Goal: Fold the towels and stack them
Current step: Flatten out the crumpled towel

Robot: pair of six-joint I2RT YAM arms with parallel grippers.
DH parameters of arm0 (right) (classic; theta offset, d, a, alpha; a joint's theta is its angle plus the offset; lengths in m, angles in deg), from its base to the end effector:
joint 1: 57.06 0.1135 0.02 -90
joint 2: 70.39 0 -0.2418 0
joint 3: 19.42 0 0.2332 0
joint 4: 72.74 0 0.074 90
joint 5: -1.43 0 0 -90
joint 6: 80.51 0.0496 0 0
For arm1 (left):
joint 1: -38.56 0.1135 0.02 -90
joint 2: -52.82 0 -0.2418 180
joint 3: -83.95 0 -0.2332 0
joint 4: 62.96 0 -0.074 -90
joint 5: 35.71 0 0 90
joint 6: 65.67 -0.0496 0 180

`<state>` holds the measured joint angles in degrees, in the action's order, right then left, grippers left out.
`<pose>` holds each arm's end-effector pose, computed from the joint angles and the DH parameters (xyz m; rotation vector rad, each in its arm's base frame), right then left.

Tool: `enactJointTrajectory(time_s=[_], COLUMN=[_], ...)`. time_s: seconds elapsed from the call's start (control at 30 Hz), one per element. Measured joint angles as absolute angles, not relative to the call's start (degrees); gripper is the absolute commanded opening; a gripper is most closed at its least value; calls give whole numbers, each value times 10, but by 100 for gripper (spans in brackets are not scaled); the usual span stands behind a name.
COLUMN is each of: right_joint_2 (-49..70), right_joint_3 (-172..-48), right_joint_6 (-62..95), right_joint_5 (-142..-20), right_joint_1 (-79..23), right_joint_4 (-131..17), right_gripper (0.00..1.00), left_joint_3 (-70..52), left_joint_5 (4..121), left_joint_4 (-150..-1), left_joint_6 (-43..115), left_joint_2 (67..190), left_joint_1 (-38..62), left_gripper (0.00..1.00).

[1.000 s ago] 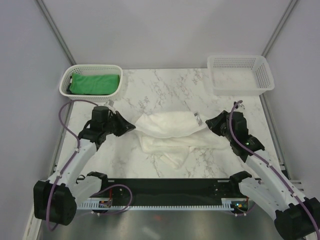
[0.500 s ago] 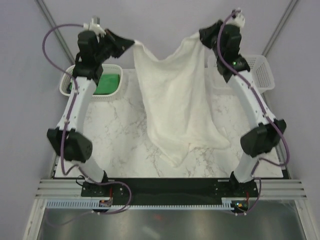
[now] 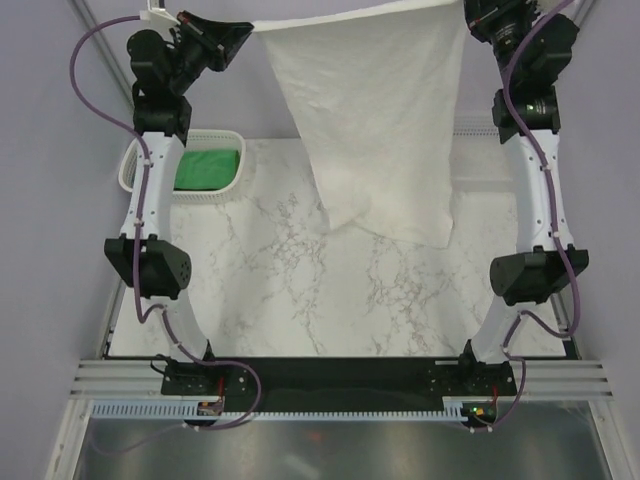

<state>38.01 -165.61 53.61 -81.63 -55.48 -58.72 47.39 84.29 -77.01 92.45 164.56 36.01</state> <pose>0.3931 0.0168 0.5355 0.3281 1.1474 0.7738 0.4179 -0.0434 0.4961 -0.3153 1.4037 -1.3637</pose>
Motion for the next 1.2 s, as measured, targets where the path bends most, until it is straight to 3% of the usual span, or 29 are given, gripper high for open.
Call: enactJointTrajectory(time_s=[0.27, 0.5, 0.63, 0.97, 1.2], right_joint_2=[138, -119, -199, -233, -181], right_joint_3=[-1527, -1321, -1286, -1382, -1484], right_joint_6=[532, 541, 558, 593, 602], right_joint_5=[-775, -750, -737, -729, -731], right_joint_1=[-554, -554, -554, -554, -554], right_joint_4=[-604, -603, -576, -507, -516], right_gripper=[0, 0, 0, 0, 0], left_joint_3=[334, 170, 149, 301, 395], left_joint_5=[871, 877, 875, 874, 867], left_joint_4=[-774, -795, -853, -996, -1033], left_joint_6=[900, 856, 826, 783, 765], left_joint_2=[1411, 1149, 1042, 1031, 1091], left_joint_1=[366, 369, 369, 369, 369], left_gripper=[2, 2, 2, 2, 2])
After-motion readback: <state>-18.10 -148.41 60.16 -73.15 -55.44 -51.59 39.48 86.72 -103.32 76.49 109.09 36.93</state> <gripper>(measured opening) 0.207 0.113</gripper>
